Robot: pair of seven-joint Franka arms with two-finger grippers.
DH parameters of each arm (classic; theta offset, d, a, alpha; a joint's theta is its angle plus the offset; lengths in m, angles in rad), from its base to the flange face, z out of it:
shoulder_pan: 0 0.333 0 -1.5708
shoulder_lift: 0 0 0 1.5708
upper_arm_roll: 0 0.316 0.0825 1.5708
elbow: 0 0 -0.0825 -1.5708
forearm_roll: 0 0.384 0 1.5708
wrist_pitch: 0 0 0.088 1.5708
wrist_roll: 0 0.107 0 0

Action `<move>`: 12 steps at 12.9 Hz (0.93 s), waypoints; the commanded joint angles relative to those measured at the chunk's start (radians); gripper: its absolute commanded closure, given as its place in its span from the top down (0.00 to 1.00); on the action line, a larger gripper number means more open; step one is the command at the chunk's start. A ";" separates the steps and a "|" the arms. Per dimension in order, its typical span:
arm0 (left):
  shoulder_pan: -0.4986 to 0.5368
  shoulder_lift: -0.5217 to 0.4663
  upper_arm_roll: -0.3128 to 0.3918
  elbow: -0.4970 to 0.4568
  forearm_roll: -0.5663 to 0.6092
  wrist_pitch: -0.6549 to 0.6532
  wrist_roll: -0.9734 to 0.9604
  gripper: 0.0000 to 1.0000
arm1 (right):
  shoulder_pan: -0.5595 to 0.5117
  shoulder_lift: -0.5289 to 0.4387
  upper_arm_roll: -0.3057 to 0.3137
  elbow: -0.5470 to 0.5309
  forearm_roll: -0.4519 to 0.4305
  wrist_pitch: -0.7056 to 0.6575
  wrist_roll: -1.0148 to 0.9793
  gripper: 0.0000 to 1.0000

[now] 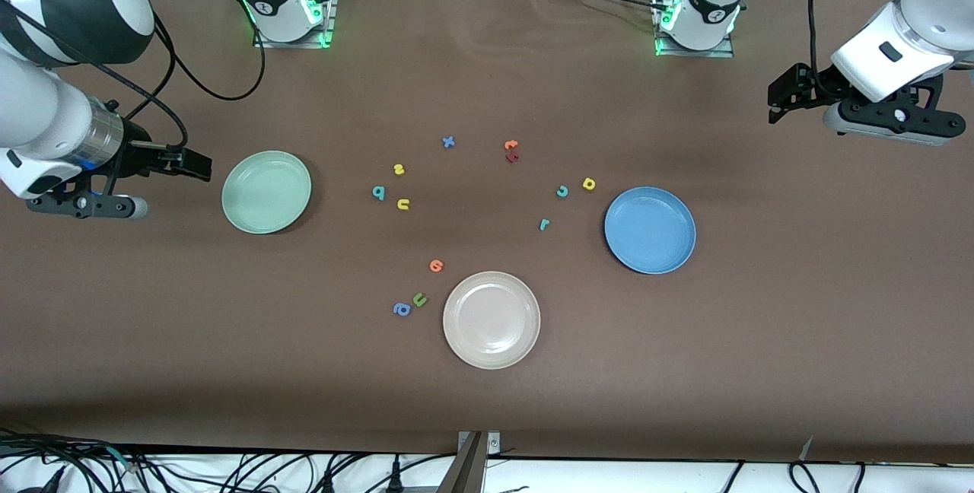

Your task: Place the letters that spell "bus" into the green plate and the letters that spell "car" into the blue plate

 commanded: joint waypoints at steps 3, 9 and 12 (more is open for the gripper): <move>-0.004 0.017 0.004 0.036 -0.008 -0.024 0.019 1.00 | -0.002 -0.021 -0.002 -0.017 0.013 -0.010 -0.005 1.00; -0.004 0.017 0.004 0.036 -0.008 -0.034 0.019 1.00 | -0.002 -0.021 -0.002 -0.023 0.014 -0.010 -0.005 1.00; -0.006 0.017 0.003 0.036 -0.008 -0.036 0.019 1.00 | -0.004 -0.021 -0.002 -0.023 0.014 -0.011 -0.005 0.99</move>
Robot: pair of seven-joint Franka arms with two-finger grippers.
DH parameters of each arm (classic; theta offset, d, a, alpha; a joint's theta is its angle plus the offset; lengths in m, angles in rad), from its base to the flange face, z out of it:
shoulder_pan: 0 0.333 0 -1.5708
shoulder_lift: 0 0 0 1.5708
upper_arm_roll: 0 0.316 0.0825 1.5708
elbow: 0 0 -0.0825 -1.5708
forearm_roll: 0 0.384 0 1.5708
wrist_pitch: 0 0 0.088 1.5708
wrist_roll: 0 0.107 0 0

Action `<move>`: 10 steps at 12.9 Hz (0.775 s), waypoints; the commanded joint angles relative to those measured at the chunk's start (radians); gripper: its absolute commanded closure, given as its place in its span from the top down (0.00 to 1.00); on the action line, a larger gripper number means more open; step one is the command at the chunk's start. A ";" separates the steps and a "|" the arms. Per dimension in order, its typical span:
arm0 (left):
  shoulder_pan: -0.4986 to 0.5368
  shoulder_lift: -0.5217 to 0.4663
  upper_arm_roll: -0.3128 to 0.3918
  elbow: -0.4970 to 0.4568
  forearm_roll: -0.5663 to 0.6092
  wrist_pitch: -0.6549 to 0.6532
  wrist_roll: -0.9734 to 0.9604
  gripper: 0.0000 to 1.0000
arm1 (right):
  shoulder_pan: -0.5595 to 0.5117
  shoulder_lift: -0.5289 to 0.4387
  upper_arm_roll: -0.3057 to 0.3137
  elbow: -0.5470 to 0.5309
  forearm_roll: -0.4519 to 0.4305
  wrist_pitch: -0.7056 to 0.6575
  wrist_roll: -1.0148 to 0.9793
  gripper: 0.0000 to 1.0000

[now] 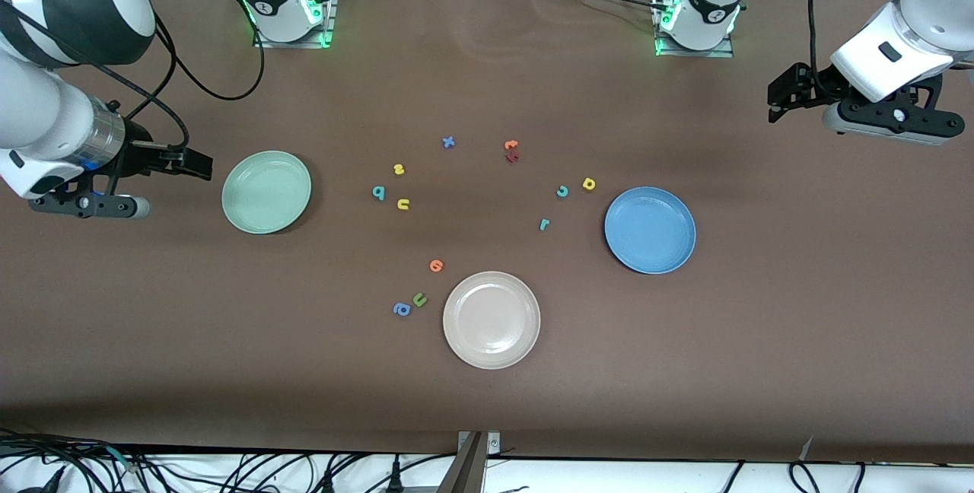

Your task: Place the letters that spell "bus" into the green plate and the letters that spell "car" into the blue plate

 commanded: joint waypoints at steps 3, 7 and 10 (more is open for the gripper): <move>-0.003 0.017 0.004 0.060 -0.008 -0.056 0.024 1.00 | -0.002 -0.023 -0.002 -0.019 0.014 -0.006 -0.005 1.00; -0.005 0.026 0.004 0.077 -0.008 -0.059 0.026 1.00 | -0.002 -0.023 -0.002 -0.017 0.014 -0.012 -0.005 1.00; -0.006 0.031 0.001 0.081 -0.008 -0.059 0.023 1.00 | -0.002 -0.023 -0.002 -0.017 0.014 -0.012 -0.005 1.00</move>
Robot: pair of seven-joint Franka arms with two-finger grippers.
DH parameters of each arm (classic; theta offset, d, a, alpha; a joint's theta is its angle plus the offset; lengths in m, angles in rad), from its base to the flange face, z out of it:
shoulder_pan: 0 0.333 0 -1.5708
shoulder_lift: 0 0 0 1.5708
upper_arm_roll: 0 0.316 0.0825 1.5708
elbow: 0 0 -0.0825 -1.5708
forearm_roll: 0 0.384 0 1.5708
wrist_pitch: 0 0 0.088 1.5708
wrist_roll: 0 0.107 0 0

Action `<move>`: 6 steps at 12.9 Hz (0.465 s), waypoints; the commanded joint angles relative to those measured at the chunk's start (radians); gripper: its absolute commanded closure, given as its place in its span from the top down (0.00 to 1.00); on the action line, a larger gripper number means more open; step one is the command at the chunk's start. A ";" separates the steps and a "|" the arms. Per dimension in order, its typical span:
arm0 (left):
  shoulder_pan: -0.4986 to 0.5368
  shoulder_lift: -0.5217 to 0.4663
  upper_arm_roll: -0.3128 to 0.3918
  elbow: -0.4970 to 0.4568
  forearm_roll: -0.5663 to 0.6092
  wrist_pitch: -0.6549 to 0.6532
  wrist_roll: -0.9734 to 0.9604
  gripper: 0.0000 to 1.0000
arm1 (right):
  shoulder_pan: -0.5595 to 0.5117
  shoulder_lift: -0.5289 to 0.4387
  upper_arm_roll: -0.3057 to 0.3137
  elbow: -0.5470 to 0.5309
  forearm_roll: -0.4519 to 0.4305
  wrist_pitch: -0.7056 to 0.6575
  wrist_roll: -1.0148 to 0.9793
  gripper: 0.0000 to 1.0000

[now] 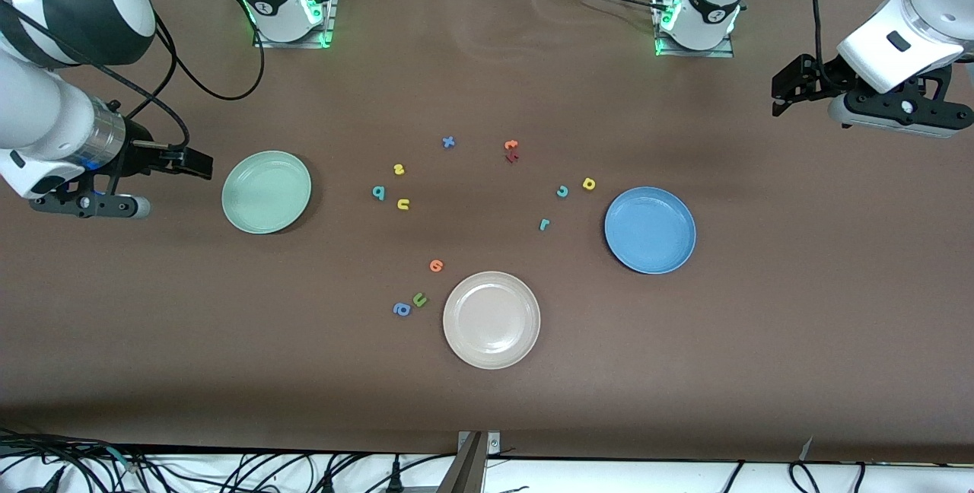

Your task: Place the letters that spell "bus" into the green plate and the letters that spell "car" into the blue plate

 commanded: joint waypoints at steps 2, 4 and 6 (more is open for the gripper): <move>-0.003 0.029 0.001 0.049 -0.008 -0.025 0.020 1.00 | -0.002 -0.023 0.000 -0.017 0.012 -0.010 -0.004 1.00; -0.003 0.042 0.001 0.052 -0.008 -0.025 0.019 1.00 | -0.002 -0.023 0.000 -0.017 0.012 -0.010 -0.004 1.00; -0.003 0.045 0.001 0.064 -0.008 -0.025 0.023 1.00 | -0.002 -0.021 0.000 -0.017 0.014 -0.010 -0.002 1.00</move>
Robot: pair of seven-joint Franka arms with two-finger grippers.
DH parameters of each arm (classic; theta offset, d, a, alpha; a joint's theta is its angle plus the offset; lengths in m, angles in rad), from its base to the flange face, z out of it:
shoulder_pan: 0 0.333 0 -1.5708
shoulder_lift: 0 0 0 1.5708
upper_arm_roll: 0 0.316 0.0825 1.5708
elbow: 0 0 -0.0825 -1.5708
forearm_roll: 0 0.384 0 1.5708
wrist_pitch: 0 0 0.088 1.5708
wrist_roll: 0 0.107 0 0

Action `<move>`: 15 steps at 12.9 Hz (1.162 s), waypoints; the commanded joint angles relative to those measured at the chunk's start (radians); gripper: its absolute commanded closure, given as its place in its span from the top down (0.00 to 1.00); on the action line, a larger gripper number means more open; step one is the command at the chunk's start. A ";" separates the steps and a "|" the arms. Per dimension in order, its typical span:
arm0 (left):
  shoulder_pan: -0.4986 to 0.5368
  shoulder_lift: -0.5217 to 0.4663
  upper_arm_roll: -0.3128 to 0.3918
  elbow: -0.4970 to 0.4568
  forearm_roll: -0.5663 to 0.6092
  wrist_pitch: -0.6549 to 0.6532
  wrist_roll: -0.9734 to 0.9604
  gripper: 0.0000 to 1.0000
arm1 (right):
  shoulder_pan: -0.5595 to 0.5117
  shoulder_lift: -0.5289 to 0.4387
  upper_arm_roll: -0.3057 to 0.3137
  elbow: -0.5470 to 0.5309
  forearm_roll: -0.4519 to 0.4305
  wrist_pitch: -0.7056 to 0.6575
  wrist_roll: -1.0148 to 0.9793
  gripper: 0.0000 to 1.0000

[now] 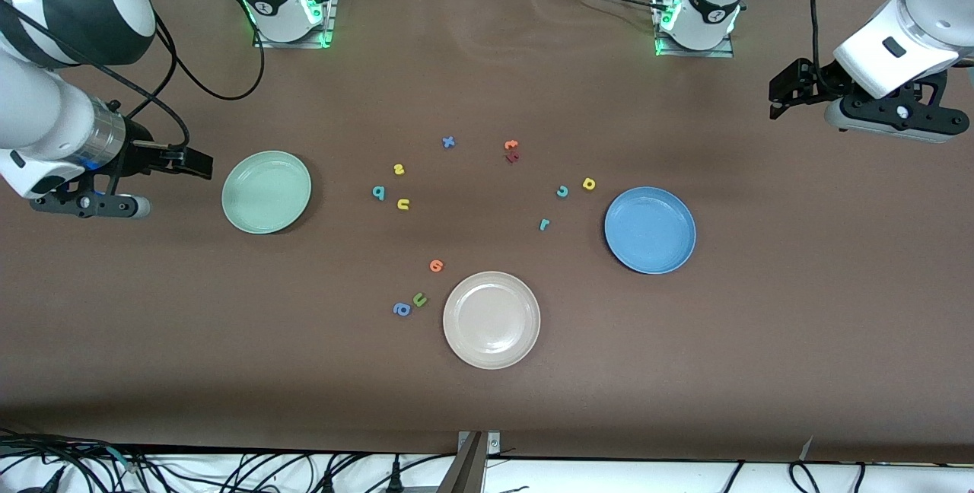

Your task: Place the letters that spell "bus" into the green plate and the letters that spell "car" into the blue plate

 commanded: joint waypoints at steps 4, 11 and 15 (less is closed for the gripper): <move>-0.002 0.029 0.001 0.053 -0.008 -0.025 0.023 1.00 | -0.001 -0.018 0.050 -0.031 0.027 -0.027 0.155 1.00; -0.002 0.031 0.001 0.053 -0.008 -0.025 0.020 1.00 | 0.001 0.007 0.286 -0.236 0.029 0.227 0.597 1.00; -0.026 0.089 -0.002 0.050 -0.008 -0.024 0.031 1.00 | 0.001 0.007 0.354 -0.489 0.029 0.534 0.730 0.99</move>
